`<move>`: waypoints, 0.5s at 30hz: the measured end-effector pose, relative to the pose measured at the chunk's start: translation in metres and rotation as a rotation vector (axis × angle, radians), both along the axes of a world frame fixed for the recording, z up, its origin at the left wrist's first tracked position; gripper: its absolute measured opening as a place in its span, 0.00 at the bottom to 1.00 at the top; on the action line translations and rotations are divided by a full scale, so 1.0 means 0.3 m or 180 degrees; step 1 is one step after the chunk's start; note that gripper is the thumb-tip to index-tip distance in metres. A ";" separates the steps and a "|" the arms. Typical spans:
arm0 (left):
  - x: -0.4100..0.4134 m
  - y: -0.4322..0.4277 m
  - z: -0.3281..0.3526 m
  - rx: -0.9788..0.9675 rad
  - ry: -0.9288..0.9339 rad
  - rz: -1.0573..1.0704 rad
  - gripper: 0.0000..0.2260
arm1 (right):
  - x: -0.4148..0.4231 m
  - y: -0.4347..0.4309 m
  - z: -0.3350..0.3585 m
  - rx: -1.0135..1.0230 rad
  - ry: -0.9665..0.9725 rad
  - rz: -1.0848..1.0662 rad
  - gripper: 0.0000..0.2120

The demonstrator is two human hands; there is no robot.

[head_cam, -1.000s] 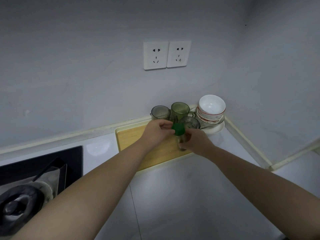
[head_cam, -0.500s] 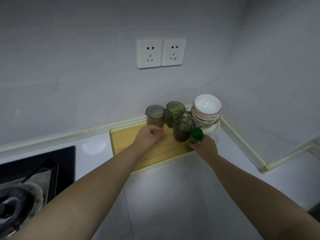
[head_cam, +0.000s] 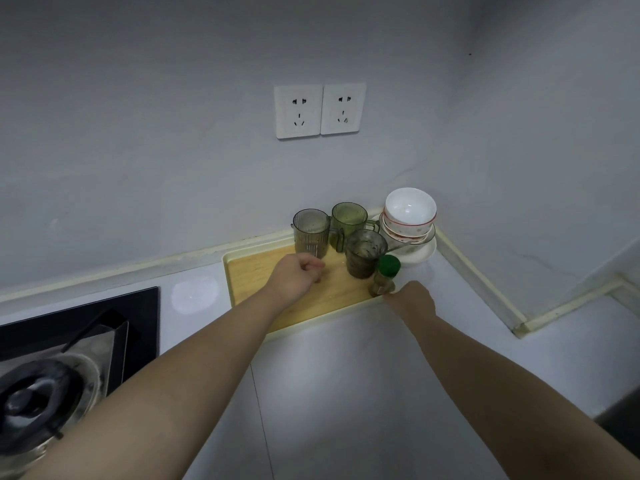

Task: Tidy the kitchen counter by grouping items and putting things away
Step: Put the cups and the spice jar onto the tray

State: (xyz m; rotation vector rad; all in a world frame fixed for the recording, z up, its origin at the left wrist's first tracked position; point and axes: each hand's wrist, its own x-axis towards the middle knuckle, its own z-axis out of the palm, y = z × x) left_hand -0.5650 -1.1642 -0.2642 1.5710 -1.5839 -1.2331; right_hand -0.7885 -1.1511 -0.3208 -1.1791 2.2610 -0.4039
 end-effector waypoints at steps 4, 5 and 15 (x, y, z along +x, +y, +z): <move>0.062 0.074 0.018 -0.0295 -0.0574 -0.0209 0.09 | 0.097 0.043 0.071 -0.0083 0.0151 0.0386 0.09; 0.075 0.087 0.022 -0.0399 -0.0820 -0.0274 0.09 | 0.126 0.045 0.094 -0.0130 0.0192 0.0495 0.08; 0.434 0.375 0.160 -0.1238 -0.2131 -0.0053 0.18 | 0.596 0.239 0.336 -0.1263 0.0904 0.2108 0.17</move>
